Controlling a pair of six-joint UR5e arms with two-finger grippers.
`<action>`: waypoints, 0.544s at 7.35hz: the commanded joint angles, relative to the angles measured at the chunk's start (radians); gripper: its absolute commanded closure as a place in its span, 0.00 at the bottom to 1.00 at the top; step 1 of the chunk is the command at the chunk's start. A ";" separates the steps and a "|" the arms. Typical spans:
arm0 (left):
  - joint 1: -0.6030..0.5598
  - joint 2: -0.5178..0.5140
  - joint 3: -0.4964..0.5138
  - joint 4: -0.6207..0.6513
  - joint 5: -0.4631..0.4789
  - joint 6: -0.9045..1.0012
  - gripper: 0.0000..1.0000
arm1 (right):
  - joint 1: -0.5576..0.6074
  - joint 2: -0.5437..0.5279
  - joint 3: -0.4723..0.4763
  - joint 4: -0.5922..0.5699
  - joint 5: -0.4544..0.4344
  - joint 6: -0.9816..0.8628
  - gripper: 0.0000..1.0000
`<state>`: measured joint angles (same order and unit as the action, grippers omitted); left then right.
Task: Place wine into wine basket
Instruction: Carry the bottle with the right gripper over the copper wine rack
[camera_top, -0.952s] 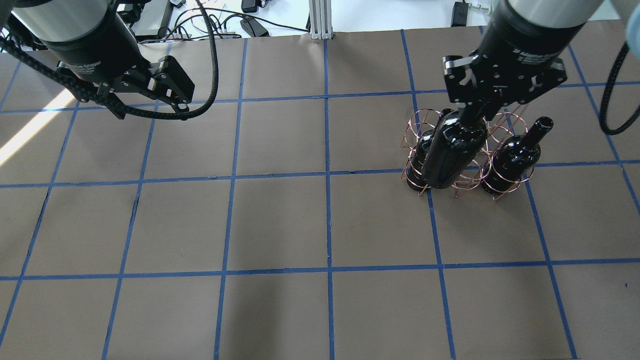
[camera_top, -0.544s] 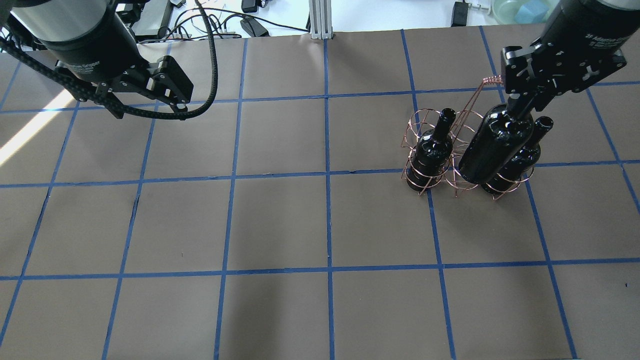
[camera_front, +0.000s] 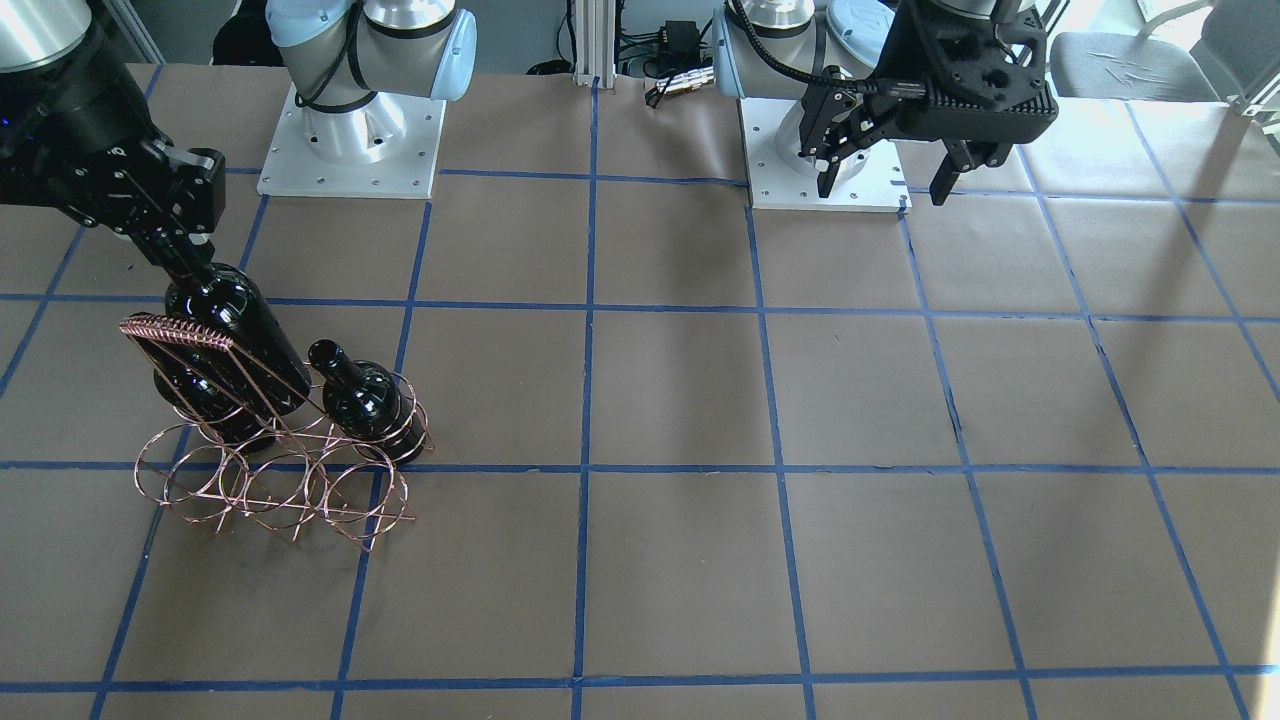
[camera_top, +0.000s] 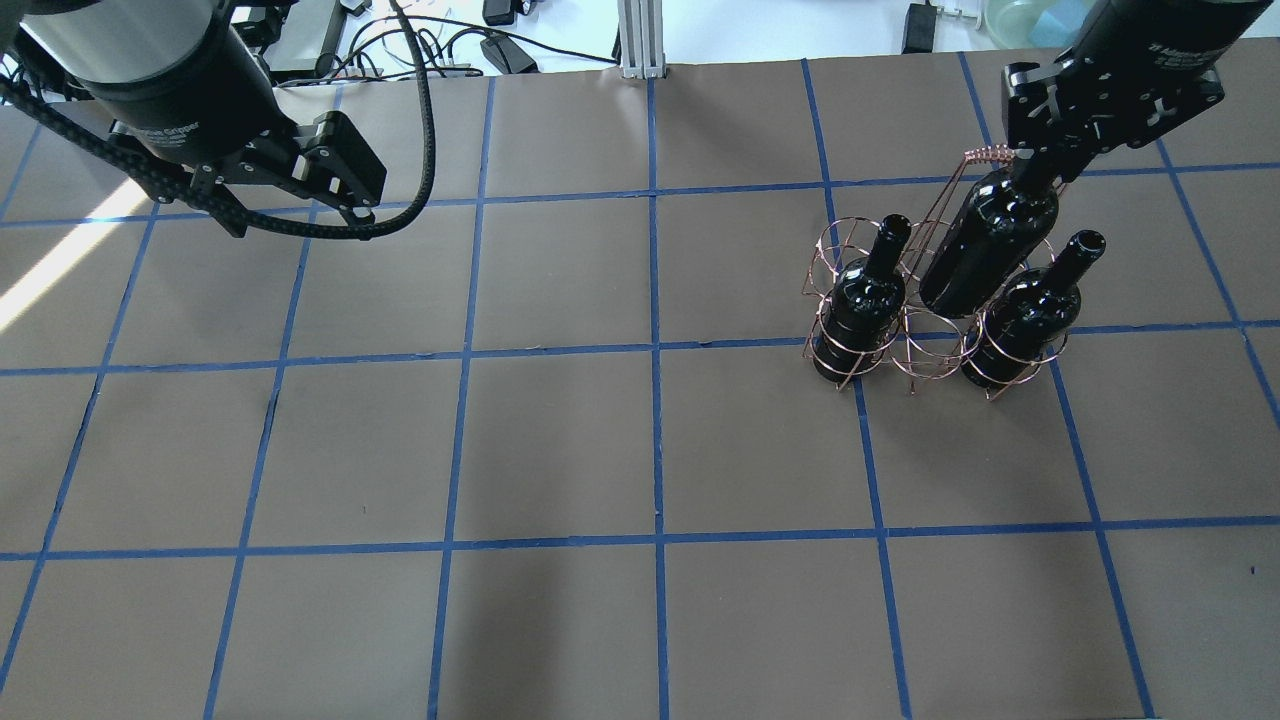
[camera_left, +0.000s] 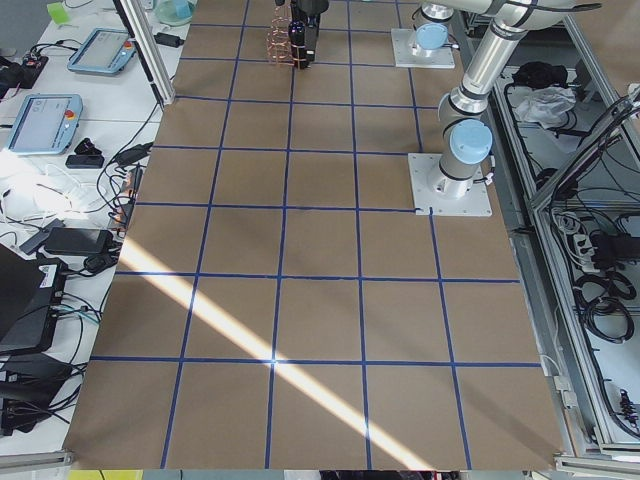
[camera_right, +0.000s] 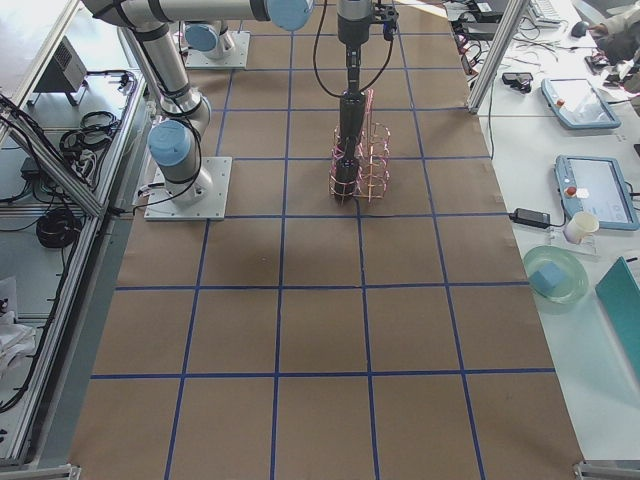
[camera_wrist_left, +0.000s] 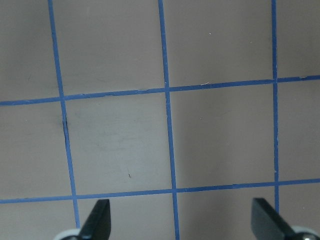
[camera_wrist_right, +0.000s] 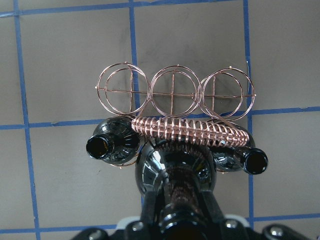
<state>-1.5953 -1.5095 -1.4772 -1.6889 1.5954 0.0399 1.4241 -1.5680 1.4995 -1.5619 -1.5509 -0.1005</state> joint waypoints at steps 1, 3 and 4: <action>0.000 0.000 0.000 -0.001 0.002 0.000 0.00 | -0.001 0.025 0.004 -0.009 -0.003 -0.007 1.00; 0.000 0.000 0.000 -0.002 0.002 0.000 0.00 | -0.001 0.034 0.011 0.002 -0.014 -0.008 1.00; 0.002 0.000 0.000 0.000 0.002 0.000 0.00 | -0.001 0.034 0.016 0.000 -0.008 -0.010 1.00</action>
<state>-1.5950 -1.5094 -1.4772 -1.6901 1.5968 0.0399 1.4235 -1.5367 1.5101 -1.5629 -1.5598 -0.1090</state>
